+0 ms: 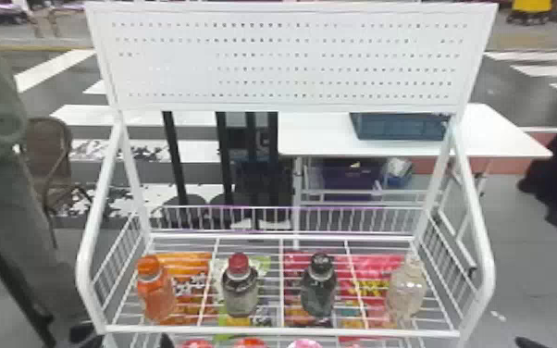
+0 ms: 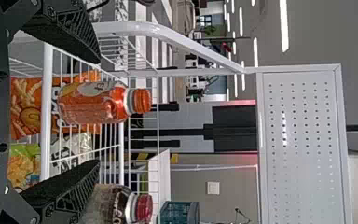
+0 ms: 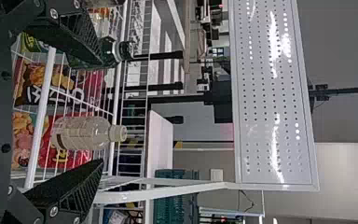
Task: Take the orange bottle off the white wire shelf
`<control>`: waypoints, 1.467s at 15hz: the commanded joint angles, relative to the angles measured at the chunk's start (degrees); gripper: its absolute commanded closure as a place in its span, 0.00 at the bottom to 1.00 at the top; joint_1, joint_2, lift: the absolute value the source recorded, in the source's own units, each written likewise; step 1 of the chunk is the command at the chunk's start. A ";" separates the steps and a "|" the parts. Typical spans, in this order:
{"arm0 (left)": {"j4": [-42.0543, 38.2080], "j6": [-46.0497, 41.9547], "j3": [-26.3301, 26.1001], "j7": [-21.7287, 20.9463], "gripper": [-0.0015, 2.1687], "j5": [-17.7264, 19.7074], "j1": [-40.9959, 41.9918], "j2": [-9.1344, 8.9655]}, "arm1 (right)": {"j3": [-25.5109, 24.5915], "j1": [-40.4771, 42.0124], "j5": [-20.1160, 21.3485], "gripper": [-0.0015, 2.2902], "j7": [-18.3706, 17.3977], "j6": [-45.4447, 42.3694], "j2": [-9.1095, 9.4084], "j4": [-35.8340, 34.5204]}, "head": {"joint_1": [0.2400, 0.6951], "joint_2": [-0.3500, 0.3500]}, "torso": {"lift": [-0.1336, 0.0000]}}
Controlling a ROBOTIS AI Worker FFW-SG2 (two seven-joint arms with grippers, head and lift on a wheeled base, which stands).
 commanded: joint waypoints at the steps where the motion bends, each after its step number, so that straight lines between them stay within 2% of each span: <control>1: 7.91 -4.55 -0.06 -0.03 0.07 0.89 -4.24 -0.60 | 0.13 0.09 0.08 0.06 0.00 -0.11 0.00 0.21 | 0.57 0.50 | 1.00; 3: 13.01 -6.13 -0.06 -0.47 0.07 2.47 -8.28 -0.95 | 0.13 0.18 0.08 0.06 0.00 -0.11 -0.09 0.21 | 0.57 0.50 | 1.00; 8: 22.50 -7.53 0.11 -2.76 0.07 2.74 -17.42 -1.57 | -0.31 1.41 -0.01 0.06 0.00 -0.11 -0.09 -0.67 | 0.57 0.50 | 1.00; 14: 34.89 -7.89 0.03 -3.11 0.07 2.30 -27.18 -1.48 | -1.28 2.64 0.26 0.06 0.00 -0.11 0.00 -1.46 | 0.57 0.50 | 1.00; 19: 39.38 -9.64 0.11 -2.67 0.07 2.12 -31.66 -1.39 | -1.72 2.90 0.34 0.06 0.00 -0.11 0.26 -1.46 | 0.57 0.50 | 1.00; 20: 40.17 -9.82 0.38 -2.58 0.08 2.39 -32.28 -1.30 | -1.72 2.90 0.34 0.06 0.00 -0.11 0.26 -1.46 | 0.57 0.50 | 1.00; 22: 40.26 -9.64 0.64 -2.41 0.27 2.56 -32.28 -1.21 | -1.81 2.73 0.34 0.06 0.00 -0.11 0.26 -1.11 | 0.57 0.50 | 1.00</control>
